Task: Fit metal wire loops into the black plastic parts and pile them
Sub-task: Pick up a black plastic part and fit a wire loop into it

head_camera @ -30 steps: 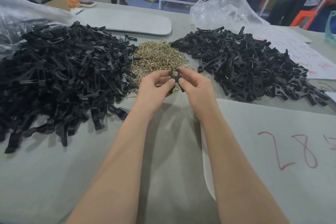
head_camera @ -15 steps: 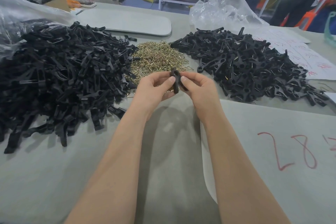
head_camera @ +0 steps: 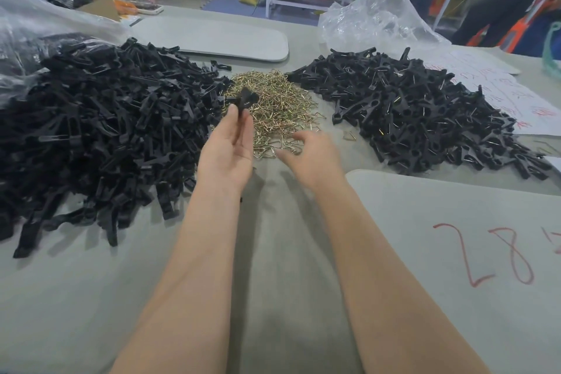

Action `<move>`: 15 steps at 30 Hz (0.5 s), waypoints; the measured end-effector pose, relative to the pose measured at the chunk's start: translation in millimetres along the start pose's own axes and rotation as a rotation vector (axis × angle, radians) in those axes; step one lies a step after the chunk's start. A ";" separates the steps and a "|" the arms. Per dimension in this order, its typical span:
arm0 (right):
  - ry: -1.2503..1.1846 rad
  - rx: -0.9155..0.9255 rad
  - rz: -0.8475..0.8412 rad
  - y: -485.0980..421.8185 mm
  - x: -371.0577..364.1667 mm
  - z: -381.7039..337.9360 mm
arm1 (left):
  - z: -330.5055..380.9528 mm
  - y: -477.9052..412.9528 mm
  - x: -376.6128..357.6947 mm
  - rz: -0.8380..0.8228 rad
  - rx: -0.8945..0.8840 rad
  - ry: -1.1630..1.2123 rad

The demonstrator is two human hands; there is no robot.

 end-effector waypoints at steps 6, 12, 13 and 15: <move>0.077 0.092 0.018 -8.0 -21.3 -22.3 | -8.0 3.7 -2.4 -0.025 0.121 0.086; -0.291 0.117 0.064 -5.6 2.1 -13.7 | -19.5 2.3 4.4 0.019 0.196 -0.081; -0.465 0.052 0.070 -4.2 8.1 -8.0 | -20.3 2.1 5.2 0.024 0.202 -0.083; -0.781 -0.069 0.061 -1.7 18.8 2.9 | -22.2 1.4 4.1 0.022 0.210 -0.074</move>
Point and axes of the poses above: each hand's wrist, its own y-axis away from the middle knuckle, its own x-axis out of the back of the hand, z = x × y, the point moved 7 cm from there along -y, towards the middle knuckle, and after that the axes turned 7 degrees about -y, right-handed, at the moved point
